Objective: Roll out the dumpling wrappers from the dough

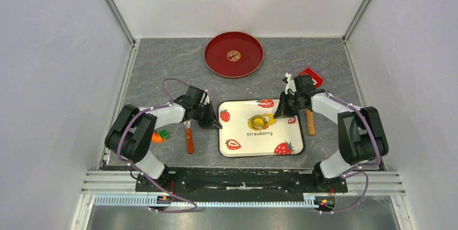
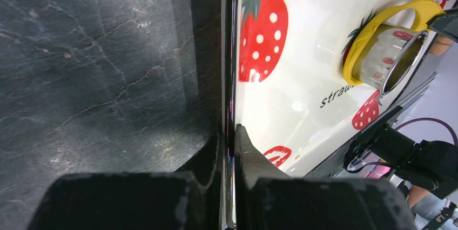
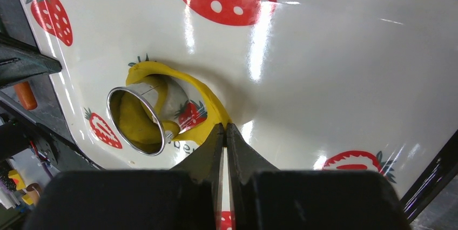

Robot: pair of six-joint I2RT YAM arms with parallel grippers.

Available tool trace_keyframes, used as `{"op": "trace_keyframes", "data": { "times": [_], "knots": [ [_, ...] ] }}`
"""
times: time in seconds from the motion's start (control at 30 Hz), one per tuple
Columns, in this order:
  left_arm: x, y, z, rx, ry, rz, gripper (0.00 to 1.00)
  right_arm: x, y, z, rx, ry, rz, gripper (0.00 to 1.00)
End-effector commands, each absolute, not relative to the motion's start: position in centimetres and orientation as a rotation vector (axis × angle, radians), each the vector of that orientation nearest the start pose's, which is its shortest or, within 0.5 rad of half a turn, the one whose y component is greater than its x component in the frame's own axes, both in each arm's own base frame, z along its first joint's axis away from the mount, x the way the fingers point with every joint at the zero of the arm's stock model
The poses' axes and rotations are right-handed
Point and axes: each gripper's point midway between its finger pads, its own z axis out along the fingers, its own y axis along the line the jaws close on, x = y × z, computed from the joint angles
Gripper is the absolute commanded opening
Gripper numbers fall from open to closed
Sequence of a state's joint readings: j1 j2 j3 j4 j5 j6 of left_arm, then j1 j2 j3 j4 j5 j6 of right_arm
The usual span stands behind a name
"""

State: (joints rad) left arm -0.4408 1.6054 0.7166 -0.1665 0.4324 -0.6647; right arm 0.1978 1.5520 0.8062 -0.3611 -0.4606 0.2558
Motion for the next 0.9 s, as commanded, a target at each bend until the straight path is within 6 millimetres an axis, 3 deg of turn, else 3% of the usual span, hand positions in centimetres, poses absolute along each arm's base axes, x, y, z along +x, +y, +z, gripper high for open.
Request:
{"op": "trace_keyframes", "data": {
  "times": [0.0,0.87],
  "knots": [
    [24.4,-19.1,-1.6,-0.143,2.809,-0.655,0.02,29.7,14.2,3.9,-0.101,2.661,0.724,0.05],
    [24.4,-19.1,-1.6,-0.141,2.806,-0.656,0.02,33.0,16.0,3.1,-0.126,2.673,0.811,0.06]
  ]
}}
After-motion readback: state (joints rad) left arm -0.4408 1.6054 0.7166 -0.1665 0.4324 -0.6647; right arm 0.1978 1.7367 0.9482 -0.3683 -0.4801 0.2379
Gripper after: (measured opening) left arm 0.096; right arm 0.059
